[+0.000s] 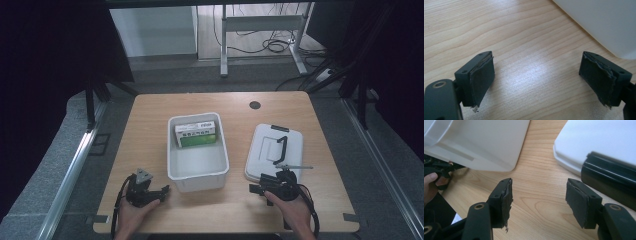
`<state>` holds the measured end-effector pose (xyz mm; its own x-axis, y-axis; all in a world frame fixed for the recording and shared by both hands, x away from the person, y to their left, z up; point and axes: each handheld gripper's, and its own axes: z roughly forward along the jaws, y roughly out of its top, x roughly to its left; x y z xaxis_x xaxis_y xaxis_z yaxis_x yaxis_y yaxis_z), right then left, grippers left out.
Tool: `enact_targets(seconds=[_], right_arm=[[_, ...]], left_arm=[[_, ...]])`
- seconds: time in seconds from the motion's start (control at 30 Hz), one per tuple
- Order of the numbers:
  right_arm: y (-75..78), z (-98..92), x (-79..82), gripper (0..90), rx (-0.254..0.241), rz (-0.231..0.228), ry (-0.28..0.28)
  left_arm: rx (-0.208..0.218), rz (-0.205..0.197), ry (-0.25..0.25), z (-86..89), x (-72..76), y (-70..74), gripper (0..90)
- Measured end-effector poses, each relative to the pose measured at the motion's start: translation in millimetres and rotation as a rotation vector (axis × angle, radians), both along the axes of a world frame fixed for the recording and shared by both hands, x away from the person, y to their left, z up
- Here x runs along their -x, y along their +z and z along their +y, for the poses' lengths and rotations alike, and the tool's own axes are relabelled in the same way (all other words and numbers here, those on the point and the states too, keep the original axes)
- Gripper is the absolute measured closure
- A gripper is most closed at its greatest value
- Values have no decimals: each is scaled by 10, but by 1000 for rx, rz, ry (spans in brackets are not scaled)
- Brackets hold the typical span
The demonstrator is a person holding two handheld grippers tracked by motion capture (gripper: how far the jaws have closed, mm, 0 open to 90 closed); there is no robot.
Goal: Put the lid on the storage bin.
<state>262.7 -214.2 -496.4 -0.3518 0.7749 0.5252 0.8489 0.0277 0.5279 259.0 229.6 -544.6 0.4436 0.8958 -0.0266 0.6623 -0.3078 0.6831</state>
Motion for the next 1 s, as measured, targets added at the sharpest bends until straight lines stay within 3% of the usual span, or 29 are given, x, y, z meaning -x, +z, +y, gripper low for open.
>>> enact_targets(seconds=[0.3, 0.87, 1.0], right_arm=[[3, 48, -39, 391, 42, -10, 53], [93, 37, -21, 391, 95, -42, 92], [153, 1, -42, 391, 82, -62, 74]], left_arm=[[1, 4, 9, 5, 48, 1, 130], [9, -2, -11, 6, 52, 3, 158], [9, -1, -11, 7, 52, 3, 158]])
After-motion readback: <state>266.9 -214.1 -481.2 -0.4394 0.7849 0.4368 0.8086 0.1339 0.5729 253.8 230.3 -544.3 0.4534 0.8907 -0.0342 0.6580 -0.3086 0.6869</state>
